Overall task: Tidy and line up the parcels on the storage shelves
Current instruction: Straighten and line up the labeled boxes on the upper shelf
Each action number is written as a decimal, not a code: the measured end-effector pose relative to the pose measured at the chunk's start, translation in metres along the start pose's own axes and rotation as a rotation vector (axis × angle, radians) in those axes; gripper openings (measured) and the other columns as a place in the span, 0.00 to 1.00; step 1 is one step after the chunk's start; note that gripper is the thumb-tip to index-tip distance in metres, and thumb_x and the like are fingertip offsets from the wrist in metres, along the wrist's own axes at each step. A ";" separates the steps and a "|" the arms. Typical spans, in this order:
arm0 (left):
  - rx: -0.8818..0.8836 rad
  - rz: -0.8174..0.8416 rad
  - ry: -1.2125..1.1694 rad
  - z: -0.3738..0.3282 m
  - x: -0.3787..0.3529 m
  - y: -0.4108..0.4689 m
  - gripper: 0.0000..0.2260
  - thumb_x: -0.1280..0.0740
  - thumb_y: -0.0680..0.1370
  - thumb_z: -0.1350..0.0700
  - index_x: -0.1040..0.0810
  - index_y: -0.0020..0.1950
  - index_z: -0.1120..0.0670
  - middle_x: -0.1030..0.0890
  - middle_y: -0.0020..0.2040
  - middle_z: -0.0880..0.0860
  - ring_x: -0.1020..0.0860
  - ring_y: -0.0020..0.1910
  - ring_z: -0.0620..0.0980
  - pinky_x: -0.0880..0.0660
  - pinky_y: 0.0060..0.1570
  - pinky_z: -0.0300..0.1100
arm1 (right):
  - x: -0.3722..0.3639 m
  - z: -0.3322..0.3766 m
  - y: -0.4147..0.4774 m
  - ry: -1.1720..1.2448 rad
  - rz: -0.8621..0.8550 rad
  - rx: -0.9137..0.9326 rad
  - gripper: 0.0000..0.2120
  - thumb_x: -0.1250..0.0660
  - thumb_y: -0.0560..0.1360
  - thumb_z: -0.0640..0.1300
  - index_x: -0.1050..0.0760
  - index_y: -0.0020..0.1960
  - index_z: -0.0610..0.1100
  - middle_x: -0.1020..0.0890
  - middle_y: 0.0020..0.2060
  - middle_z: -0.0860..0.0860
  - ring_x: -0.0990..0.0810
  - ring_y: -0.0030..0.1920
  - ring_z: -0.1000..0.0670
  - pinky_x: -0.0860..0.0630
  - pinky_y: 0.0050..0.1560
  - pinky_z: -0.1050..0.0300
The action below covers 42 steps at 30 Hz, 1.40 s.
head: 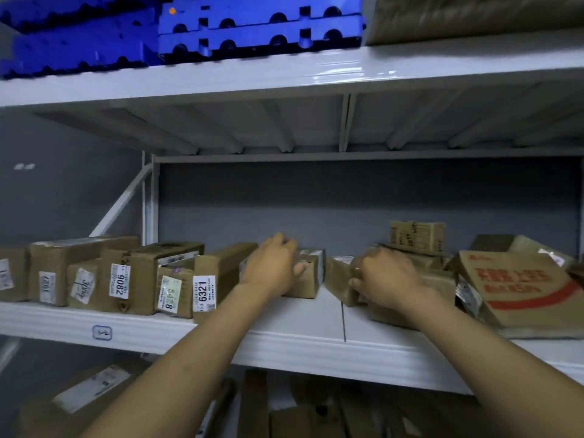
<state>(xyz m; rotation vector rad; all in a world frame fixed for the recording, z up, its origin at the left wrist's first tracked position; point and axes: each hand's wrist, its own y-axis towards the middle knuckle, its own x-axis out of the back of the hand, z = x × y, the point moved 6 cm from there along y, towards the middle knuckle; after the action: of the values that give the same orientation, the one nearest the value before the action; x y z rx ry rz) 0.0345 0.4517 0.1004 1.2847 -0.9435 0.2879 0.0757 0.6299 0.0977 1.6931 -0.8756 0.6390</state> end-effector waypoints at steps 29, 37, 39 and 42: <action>0.232 -0.441 -0.818 -0.008 -0.001 -0.070 0.39 0.30 0.65 0.40 0.39 0.74 0.42 0.40 0.63 0.43 0.32 0.64 0.46 0.30 0.60 0.37 | 0.009 0.013 -0.017 1.725 0.023 -0.376 0.46 0.29 0.67 0.66 0.48 0.75 0.52 0.23 0.62 0.52 0.17 0.51 0.50 0.19 0.51 0.48; 0.094 -0.011 -0.746 -0.006 0.002 -0.096 0.51 0.25 0.70 0.47 0.59 0.78 0.45 0.42 0.71 0.45 0.42 0.71 0.41 0.43 0.66 0.35 | 0.031 0.025 -0.040 1.529 -0.246 -0.416 0.50 0.24 0.68 0.48 0.55 0.76 0.54 0.24 0.54 0.58 0.23 0.55 0.53 0.23 0.59 0.47; 0.079 -0.023 -0.782 -0.003 0.013 -0.100 0.51 0.24 0.70 0.47 0.61 0.78 0.42 0.35 0.69 0.46 0.35 0.69 0.43 0.37 0.62 0.36 | 0.034 0.035 -0.047 1.497 -0.211 -0.336 0.48 0.22 0.66 0.44 0.51 0.74 0.57 0.27 0.57 0.60 0.25 0.60 0.53 0.24 0.61 0.45; 0.044 -0.069 -0.873 -0.002 0.032 -0.104 0.50 0.24 0.70 0.49 0.61 0.73 0.33 0.33 0.65 0.39 0.32 0.65 0.38 0.33 0.58 0.29 | 0.041 0.045 -0.054 1.512 -0.187 -0.277 0.50 0.21 0.64 0.40 0.50 0.73 0.59 0.31 0.67 0.54 0.29 0.66 0.52 0.28 0.66 0.43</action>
<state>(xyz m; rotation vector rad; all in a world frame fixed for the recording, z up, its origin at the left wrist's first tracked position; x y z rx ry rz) 0.1238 0.4118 0.0525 1.4992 -1.6196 -0.3490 0.1432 0.5853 0.0863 0.6328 0.2832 1.2827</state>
